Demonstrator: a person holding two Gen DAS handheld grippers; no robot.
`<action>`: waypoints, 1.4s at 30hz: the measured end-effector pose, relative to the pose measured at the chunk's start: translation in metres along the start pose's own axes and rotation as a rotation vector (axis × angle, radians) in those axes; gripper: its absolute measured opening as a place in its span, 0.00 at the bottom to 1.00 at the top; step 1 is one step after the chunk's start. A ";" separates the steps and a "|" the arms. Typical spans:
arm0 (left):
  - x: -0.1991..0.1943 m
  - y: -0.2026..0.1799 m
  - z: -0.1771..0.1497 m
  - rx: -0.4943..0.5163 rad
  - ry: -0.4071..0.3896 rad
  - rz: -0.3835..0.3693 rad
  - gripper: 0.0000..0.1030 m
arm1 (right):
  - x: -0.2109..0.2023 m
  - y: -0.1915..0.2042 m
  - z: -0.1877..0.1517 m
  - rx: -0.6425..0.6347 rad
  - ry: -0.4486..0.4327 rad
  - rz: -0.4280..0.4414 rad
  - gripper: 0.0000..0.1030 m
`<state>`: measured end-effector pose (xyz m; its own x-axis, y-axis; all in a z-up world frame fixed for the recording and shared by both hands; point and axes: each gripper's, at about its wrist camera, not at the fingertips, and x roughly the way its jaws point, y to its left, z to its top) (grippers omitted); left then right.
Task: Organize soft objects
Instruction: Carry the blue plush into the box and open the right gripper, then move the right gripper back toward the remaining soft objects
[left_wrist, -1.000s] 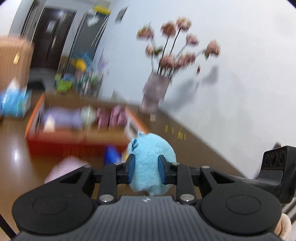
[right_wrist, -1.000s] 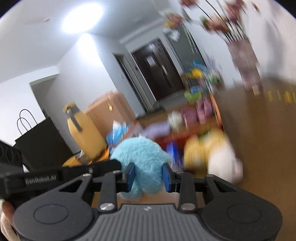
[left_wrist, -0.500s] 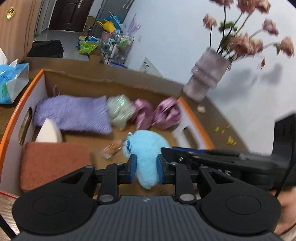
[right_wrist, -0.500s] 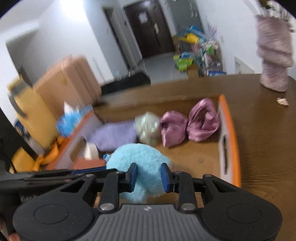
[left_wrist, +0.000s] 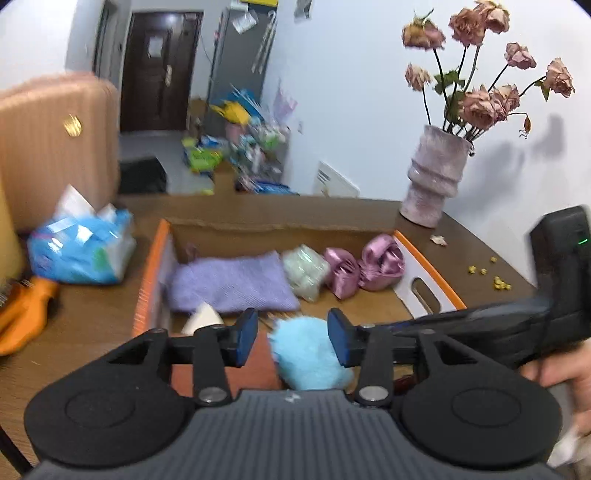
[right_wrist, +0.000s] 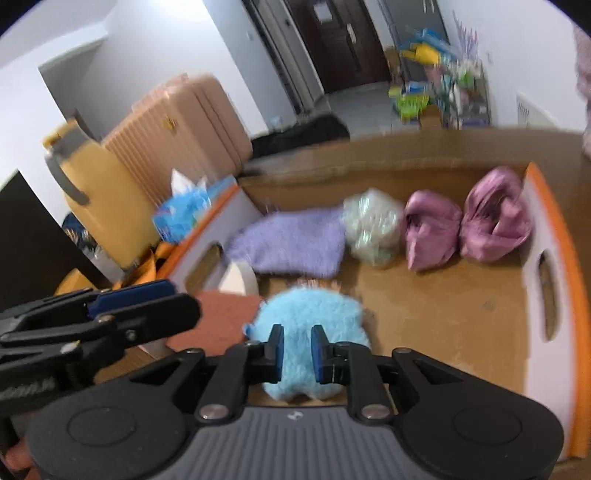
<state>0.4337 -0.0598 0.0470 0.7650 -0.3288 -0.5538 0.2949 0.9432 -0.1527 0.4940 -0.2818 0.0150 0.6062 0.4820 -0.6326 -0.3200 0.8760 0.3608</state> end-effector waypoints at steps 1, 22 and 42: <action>-0.008 0.001 0.003 0.006 -0.010 0.014 0.41 | -0.015 0.003 0.002 -0.016 -0.029 -0.020 0.25; -0.197 -0.041 -0.053 0.047 -0.429 0.198 1.00 | -0.224 0.084 -0.091 -0.358 -0.627 -0.416 1.00; -0.273 -0.047 -0.193 0.018 -0.375 0.091 1.00 | -0.273 0.119 -0.265 -0.265 -0.615 -0.321 1.00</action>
<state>0.1005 -0.0058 0.0476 0.9437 -0.2415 -0.2260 0.2240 0.9694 -0.1008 0.0971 -0.3048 0.0491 0.9729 0.1734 -0.1530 -0.1762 0.9843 -0.0045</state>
